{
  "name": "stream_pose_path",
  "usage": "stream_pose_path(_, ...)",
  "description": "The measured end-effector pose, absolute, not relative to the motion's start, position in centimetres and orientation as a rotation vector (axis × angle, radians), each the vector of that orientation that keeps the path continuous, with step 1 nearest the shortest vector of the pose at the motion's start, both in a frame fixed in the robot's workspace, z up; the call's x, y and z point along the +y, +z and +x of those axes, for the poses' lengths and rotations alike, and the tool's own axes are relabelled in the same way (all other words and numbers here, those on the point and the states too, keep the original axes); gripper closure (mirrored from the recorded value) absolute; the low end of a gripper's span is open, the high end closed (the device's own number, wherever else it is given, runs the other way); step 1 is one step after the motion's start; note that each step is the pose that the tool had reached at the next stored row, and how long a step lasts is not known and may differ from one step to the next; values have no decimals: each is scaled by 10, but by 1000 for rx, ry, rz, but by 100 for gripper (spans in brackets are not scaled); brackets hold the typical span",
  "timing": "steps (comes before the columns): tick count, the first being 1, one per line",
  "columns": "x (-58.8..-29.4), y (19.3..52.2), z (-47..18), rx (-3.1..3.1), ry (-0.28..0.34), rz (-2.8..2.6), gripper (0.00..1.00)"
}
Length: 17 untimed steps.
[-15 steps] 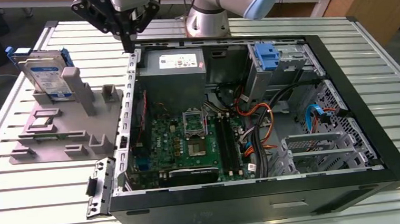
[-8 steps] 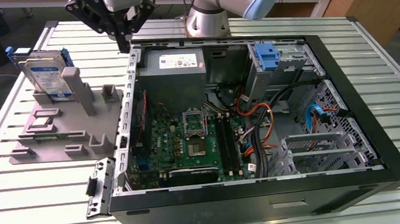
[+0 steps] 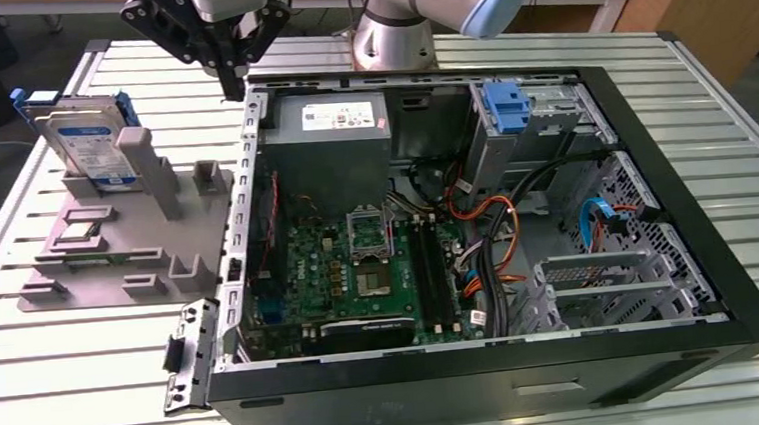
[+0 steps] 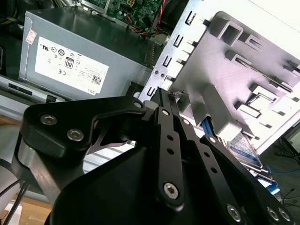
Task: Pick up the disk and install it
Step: 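Reach for the disk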
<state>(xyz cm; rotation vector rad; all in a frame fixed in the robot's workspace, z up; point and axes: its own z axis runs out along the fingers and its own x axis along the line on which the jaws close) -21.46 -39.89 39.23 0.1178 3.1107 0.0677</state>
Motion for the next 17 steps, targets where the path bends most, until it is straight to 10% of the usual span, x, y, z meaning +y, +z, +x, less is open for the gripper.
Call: stream_pose_path(17,-399,392,-227,3110,68,118,89)
